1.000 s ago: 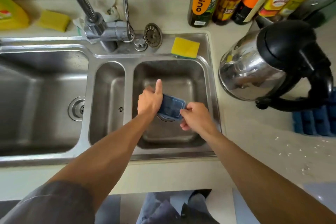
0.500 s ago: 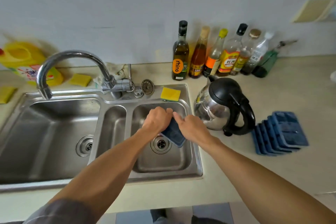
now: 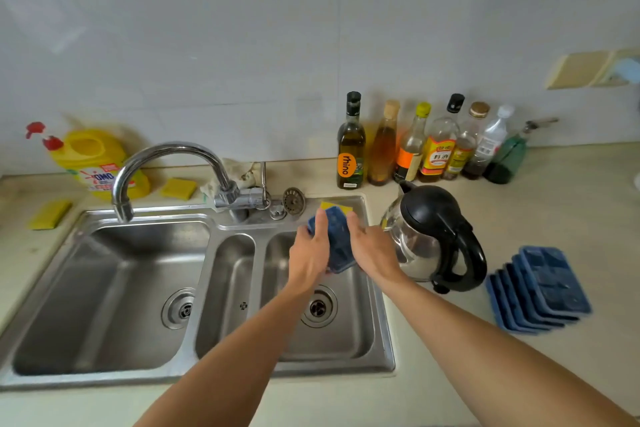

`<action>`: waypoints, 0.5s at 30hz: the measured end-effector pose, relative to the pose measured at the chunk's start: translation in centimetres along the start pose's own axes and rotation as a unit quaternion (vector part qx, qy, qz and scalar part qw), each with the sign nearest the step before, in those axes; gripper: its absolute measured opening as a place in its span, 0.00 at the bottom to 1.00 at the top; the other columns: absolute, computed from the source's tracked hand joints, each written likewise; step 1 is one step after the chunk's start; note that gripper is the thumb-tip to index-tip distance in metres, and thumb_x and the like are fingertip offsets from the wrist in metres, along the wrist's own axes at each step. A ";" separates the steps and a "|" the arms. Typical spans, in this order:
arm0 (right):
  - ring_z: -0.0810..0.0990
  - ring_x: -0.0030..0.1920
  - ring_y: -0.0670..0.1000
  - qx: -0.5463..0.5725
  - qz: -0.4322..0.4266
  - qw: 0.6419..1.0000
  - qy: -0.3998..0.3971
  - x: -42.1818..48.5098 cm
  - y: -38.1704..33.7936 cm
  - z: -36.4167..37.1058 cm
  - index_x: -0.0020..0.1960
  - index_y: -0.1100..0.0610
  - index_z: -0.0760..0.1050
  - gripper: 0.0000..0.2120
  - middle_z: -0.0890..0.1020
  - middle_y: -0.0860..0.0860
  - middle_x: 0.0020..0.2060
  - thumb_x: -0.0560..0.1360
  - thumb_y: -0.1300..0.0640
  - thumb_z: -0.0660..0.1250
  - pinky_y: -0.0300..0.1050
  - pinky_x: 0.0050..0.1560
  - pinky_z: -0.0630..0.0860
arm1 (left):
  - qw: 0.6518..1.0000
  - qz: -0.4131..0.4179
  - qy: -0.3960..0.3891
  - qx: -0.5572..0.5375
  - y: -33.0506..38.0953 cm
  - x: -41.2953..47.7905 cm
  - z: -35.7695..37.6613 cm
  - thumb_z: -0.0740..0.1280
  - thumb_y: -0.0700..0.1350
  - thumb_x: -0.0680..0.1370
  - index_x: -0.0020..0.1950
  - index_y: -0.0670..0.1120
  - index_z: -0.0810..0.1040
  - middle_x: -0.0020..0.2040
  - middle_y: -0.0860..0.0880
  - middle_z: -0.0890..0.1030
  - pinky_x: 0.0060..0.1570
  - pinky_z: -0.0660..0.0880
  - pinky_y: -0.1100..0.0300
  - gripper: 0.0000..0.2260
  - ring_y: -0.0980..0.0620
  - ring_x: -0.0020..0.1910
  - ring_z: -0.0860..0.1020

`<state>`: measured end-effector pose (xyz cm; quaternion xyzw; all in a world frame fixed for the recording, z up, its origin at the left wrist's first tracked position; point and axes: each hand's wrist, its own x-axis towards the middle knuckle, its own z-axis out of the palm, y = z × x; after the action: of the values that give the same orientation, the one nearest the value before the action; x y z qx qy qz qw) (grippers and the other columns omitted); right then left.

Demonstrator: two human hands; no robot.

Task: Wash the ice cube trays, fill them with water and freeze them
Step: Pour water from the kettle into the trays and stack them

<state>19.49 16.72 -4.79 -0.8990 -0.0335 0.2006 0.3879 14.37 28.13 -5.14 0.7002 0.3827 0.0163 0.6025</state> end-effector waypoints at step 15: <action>0.78 0.39 0.55 0.023 -0.005 0.997 0.068 1.6 -2.1 3.5 0.31 0.54 0.74 0.35 0.78 0.50 0.31 0.82 0.32 0.48 0.50 0.44 0.69 | 0.987 0.106 0.004 0.122 -2.1 0.5 -1.0 0.55 0.62 0.83 0.51 0.48 0.73 0.48 0.49 0.81 0.46 0.77 0.52 0.18 0.49 0.47 0.80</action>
<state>19.81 20.90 -6.00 -0.9013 -0.0076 0.1379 0.4106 13.22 29.21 -6.87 0.8051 0.3076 0.0362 0.5058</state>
